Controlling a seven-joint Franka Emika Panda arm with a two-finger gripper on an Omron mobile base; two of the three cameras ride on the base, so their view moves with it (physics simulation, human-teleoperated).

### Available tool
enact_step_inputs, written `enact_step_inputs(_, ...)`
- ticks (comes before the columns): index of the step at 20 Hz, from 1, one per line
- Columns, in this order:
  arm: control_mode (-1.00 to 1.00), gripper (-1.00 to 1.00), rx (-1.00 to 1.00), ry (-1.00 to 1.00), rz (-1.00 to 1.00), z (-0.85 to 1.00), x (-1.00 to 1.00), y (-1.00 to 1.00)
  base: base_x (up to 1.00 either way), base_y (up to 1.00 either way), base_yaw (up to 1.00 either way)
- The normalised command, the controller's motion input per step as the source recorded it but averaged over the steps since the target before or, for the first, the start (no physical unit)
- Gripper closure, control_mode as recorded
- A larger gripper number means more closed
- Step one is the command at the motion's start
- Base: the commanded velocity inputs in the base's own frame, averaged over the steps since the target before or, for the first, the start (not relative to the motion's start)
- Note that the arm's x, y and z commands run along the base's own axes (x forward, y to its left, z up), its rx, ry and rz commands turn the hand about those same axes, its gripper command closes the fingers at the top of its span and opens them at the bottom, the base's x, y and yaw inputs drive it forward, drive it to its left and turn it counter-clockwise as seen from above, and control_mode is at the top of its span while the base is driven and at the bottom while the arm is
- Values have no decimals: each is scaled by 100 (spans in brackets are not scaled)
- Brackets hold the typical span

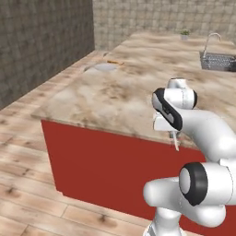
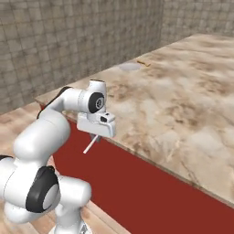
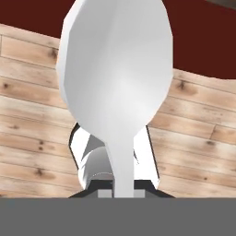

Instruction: Take the fork and place it on the left side of the plate. Then take the spoon and place it on the right side of the plate. Make sure they're directly next to the plate.

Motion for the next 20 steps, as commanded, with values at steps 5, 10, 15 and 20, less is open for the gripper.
enact_step_inputs(5,100,100,0,0,0,0,0,0,100,100,0)
enact_step_inputs(10,100,100,0,0,0,0,0,0,100,100,-1)
enact_step_inputs(15,100,100,0,0,0,0,0,0,100,100,-9)
enact_step_inputs(20,100,100,0,0,0,0,0,0,84,100,-23)
